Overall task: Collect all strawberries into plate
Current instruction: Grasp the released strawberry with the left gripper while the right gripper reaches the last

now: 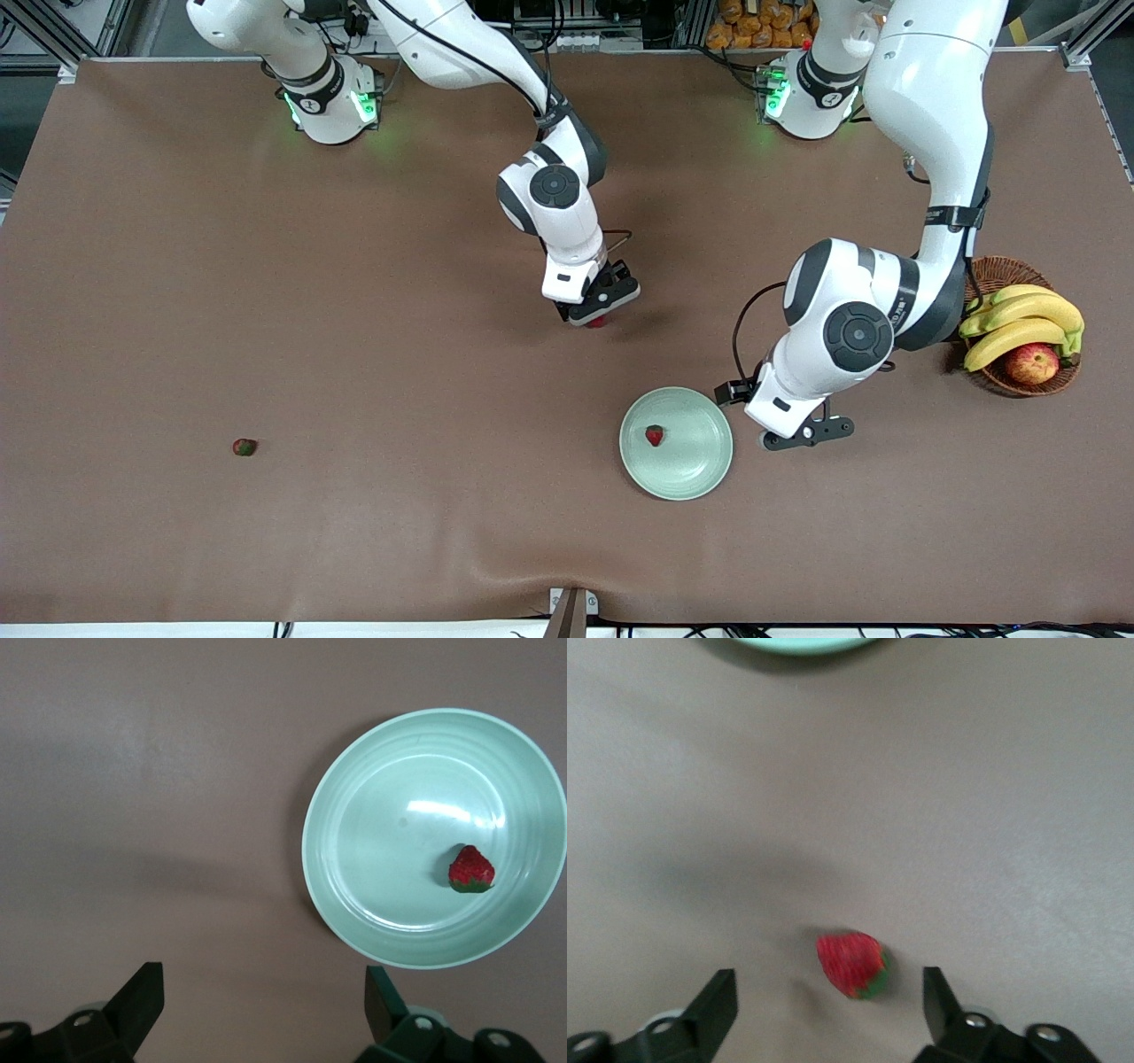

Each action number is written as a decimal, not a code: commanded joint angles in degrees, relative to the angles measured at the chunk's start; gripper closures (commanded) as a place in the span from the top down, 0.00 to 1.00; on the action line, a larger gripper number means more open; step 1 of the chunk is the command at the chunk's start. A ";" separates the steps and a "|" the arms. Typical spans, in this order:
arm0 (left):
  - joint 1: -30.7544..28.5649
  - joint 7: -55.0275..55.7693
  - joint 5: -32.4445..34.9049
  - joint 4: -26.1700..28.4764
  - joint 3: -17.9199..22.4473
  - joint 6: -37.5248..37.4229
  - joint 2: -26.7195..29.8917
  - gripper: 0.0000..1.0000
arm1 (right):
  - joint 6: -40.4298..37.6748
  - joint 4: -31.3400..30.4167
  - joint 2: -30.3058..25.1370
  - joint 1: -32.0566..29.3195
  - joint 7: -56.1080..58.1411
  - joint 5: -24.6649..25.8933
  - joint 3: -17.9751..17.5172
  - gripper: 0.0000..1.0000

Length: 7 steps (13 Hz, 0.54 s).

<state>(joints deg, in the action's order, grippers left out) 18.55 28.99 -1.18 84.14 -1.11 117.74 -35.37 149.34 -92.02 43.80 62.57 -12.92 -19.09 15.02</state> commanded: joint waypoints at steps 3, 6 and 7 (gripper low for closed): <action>0.35 0.89 0.39 2.17 -3.18 -3.48 3.81 1.00 | -10.54 -0.70 -7.66 -5.95 3.49 -0.77 0.19 1.00; 1.05 1.15 -0.31 1.82 -4.15 -2.35 2.94 1.00 | -16.70 -0.70 -11.01 -12.01 8.77 -0.77 0.36 1.00; 1.49 1.24 -1.27 1.82 -5.03 -0.95 2.33 1.00 | -17.94 -0.70 -11.80 -13.94 10.27 -0.69 0.36 1.00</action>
<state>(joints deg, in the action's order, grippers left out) 19.54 29.51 -1.41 84.44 -5.06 115.16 -33.46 133.85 -91.55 34.64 52.36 -6.05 -19.09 16.36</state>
